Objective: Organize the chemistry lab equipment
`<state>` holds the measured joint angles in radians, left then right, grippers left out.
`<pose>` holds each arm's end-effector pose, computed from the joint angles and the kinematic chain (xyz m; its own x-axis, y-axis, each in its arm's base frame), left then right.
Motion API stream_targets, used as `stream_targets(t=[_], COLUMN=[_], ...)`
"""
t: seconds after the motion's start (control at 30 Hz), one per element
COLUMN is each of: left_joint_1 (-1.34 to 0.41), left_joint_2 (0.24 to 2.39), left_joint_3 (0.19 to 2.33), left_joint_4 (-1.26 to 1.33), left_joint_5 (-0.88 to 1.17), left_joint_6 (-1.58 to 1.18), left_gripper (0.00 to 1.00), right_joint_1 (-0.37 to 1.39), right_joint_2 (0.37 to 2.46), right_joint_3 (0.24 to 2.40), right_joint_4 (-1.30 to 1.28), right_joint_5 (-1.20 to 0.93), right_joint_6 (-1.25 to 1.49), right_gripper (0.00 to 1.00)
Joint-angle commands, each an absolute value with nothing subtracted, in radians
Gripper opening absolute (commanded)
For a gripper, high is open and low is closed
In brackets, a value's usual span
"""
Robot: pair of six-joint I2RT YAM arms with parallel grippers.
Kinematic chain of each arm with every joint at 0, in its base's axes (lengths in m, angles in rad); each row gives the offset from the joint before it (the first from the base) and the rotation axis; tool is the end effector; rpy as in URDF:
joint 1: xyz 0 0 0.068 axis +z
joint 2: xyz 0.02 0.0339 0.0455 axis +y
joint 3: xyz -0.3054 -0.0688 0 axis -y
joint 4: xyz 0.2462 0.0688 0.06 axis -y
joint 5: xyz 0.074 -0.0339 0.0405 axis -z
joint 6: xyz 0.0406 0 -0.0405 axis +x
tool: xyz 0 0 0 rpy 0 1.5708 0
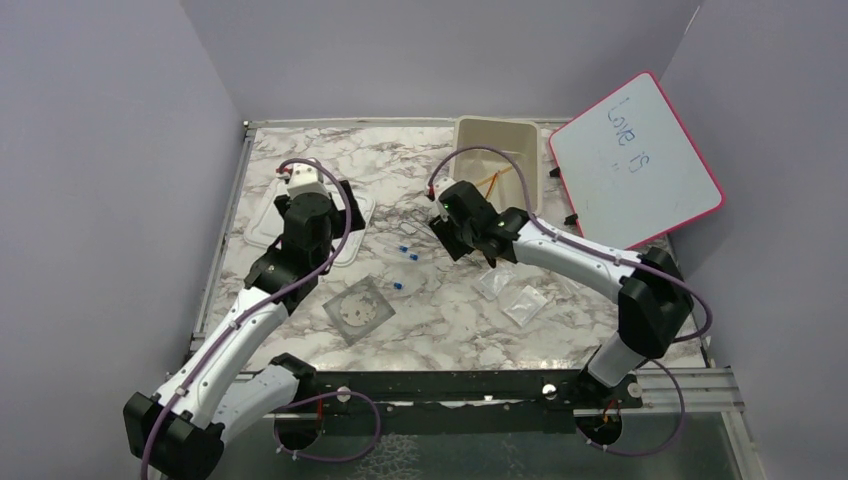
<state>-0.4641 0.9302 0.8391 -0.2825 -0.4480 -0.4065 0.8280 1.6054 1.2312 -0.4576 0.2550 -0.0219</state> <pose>0.1787 -0.0698 0.3553 -0.3167 -0.2400 -0.9177 -0.0897 0.9707 -0.2229 0.2497 0.2567 0.3008 -0.4867 -0.5614 -0.6693 -0.6087 0.7675 -0.2012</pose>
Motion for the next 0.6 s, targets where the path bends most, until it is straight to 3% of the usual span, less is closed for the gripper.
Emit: stream_targets(t=[0.0, 0.2, 0.57], left_joint_1=[-0.456, -0.456, -0.456], left_joint_2=[0.877, 0.893, 0.944], left_joint_3=[0.847, 0.839, 0.844], left_joint_4=[-0.270, -0.264, -0.256], left_joint_5=[-0.538, -0.508, -0.425], left_joint_6=[-0.404, -0.402, -0.401], left_gripper=[0.91, 0.91, 0.91], right_joint_1=[0.838, 0.840, 0.838], right_joint_2=[1.705, 1.777, 1.862], right_joint_3=[1.211, 1.170, 1.141], right_joint_4=[-0.448, -0.326, -0.234], right_joint_5=[0.347, 0.329, 0.293], right_joint_6=[-0.003, -0.013, -0.038], right_gripper=[0.57, 0.42, 0.33])
